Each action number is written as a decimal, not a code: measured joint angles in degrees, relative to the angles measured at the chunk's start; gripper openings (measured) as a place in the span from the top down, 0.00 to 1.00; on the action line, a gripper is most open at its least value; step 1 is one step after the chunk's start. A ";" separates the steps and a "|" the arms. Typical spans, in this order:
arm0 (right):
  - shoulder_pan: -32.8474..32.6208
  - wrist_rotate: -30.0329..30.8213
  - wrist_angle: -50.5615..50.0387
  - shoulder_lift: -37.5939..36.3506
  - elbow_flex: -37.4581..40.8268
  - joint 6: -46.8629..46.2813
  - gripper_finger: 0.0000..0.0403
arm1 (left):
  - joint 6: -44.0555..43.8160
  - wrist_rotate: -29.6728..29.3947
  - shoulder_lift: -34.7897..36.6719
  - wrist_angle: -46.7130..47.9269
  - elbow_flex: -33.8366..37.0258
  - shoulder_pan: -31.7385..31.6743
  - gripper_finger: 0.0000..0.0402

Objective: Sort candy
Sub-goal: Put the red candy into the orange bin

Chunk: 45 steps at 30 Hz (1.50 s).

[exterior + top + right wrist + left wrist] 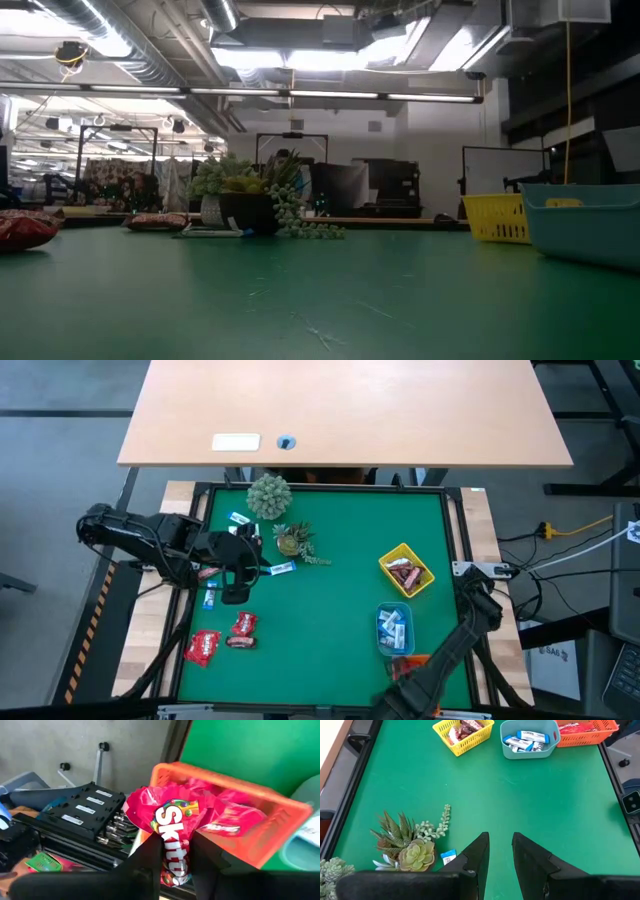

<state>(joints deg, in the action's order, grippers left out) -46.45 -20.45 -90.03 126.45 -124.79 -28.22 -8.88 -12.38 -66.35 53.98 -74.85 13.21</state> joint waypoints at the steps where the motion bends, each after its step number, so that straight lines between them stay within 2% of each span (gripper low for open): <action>1: -0.67 0.23 0.04 0.05 0.00 -1.29 0.80 | 0.00 0.00 0.00 0.00 0.00 0.00 0.80; 8: -3.66 3.43 0.01 0.07 0.00 -10.27 0.67 | 0.02 0.00 0.00 0.00 0.00 0.00 0.80; 16: -3.79 4.11 0.02 0.07 0.00 -12.03 0.47 | 0.04 0.05 0.00 0.04 0.00 0.00 0.80; 20: -3.37 4.95 0.00 0.07 0.00 -12.03 0.42 | -0.13 3.54 0.00 0.29 0.00 -0.02 0.78; 27: -3.30 5.03 0.03 0.07 0.00 -12.09 0.40 | -6.52 11.73 -1.31 5.41 -0.06 0.00 0.65; 32: -3.35 5.03 0.19 0.07 0.00 -13.97 0.40 | -12.86 15.22 -3.33 10.68 1.41 1.24 0.54; 37: -3.35 6.66 0.71 0.07 0.00 -16.77 0.40 | -20.68 14.51 -3.98 10.49 8.11 3.59 0.48; 42: -3.35 9.59 3.81 0.07 0.00 -16.98 0.40 | -19.97 11.93 -4.02 7.79 16.79 5.17 0.47; 45: -3.35 11.17 6.52 0.07 0.00 -16.99 0.40 | -18.61 11.83 -4.03 2.61 22.42 5.70 0.48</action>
<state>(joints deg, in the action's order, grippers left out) -49.80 -9.27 -83.51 126.52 -124.79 -45.21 -27.50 -0.55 -70.37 56.59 -52.43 18.91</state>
